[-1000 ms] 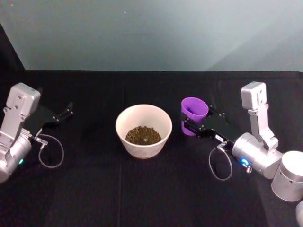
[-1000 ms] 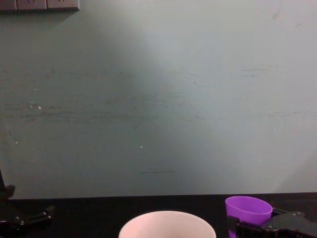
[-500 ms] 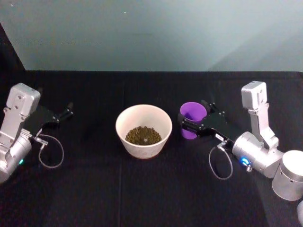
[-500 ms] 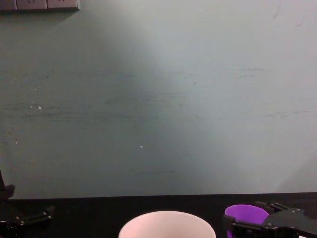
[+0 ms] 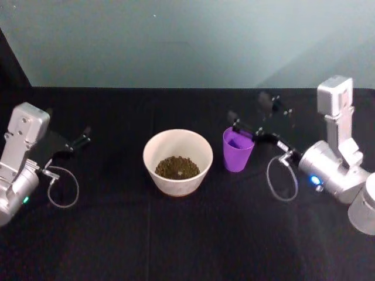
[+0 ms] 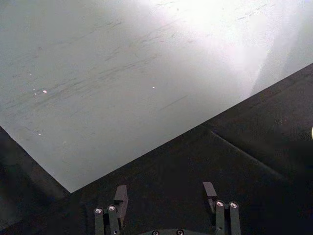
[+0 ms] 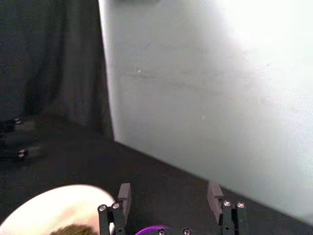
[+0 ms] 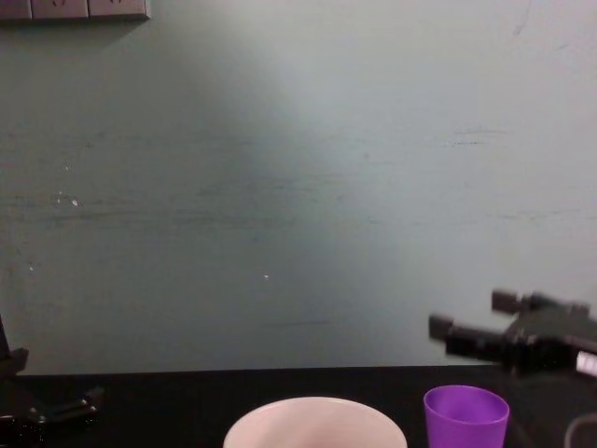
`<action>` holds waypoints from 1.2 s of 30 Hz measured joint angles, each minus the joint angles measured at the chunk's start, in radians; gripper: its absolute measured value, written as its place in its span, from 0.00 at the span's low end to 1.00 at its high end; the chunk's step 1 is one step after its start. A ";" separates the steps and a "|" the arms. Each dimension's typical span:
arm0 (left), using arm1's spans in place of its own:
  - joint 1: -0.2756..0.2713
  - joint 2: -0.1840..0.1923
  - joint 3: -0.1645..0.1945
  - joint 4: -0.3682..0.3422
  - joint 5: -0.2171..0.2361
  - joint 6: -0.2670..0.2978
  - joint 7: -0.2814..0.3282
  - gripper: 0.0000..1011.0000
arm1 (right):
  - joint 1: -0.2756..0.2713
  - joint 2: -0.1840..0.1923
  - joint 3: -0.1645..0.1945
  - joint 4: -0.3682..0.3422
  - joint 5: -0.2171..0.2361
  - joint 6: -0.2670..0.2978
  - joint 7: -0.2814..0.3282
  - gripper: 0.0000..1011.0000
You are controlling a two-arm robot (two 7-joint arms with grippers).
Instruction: Pick up the cup and pour the mung beans from the cup into the bowl.
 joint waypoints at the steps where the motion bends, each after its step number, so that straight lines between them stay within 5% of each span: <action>1: 0.000 0.000 0.000 0.000 0.000 0.000 0.000 0.99 | 0.000 0.006 0.002 -0.011 -0.005 0.005 -0.009 0.99; 8: 0.000 0.000 0.000 0.000 0.000 0.000 0.000 0.99 | -0.008 0.059 0.045 -0.085 -0.052 0.067 -0.113 0.99; 13: 0.000 0.000 0.000 0.000 0.000 0.000 0.000 0.99 | -0.029 0.059 0.082 -0.079 -0.069 0.082 -0.168 0.99; 26: 0.000 0.000 0.000 0.000 0.000 0.000 0.000 0.99 | -0.052 0.033 0.100 0.035 -0.073 0.083 -0.161 0.99; 36: 0.000 0.000 0.000 0.000 0.000 0.000 0.000 0.99 | -0.067 0.021 0.100 0.024 -0.098 0.093 -0.181 0.99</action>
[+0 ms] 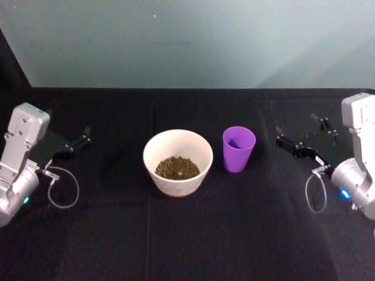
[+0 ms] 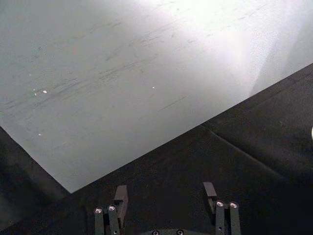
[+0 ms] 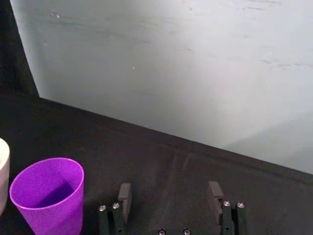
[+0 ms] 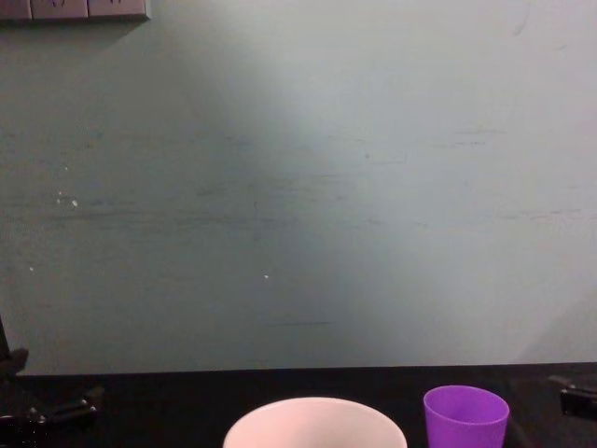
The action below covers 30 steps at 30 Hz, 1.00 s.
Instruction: Pick up the cup and pour the mung beans from the cup into the bowl.
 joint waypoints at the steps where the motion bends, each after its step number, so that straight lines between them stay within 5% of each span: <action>1: 0.000 0.000 0.000 0.000 0.000 0.000 0.000 0.99 | 0.000 0.000 0.000 0.000 0.000 0.000 0.000 0.99; 30: 0.000 0.000 0.000 0.000 0.000 0.000 0.000 0.99 | 0.004 0.001 0.001 0.011 0.014 -0.010 0.013 0.99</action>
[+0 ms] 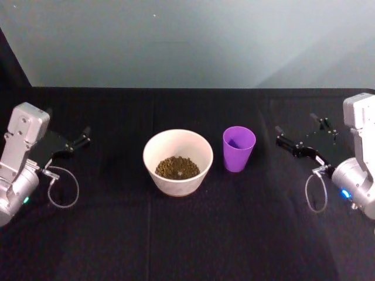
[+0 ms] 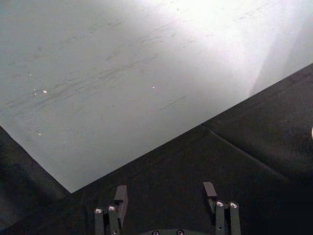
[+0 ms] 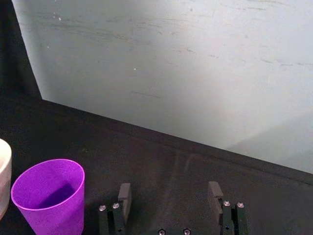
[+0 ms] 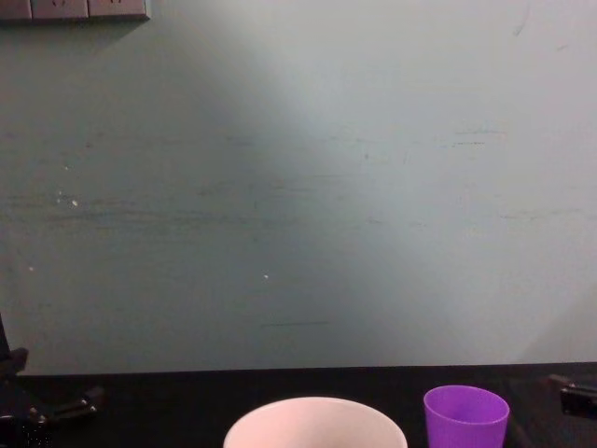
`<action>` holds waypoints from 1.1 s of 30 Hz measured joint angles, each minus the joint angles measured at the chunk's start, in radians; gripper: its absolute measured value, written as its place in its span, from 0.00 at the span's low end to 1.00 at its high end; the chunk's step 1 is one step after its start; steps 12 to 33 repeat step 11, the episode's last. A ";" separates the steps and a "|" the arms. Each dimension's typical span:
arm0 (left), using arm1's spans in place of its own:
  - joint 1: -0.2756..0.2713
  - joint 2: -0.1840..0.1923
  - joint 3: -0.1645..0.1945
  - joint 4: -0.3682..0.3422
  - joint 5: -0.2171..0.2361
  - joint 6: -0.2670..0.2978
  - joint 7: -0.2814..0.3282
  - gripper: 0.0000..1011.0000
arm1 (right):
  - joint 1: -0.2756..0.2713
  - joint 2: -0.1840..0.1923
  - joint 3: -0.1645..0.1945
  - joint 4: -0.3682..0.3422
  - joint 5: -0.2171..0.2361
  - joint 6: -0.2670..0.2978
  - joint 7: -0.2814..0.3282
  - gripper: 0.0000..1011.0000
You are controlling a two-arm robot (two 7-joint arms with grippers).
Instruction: Pick up the cup and pour the mung beans from the cup into the bowl.
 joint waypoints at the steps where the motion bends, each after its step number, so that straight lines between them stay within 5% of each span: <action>1: 0.000 0.000 0.000 0.000 0.000 0.000 0.000 0.99 | 0.000 0.000 0.000 0.000 0.000 0.000 0.000 0.99; 33: 0.000 0.000 0.000 0.000 0.000 0.000 0.000 0.99 | 0.001 0.000 0.000 0.001 0.001 -0.001 0.001 0.99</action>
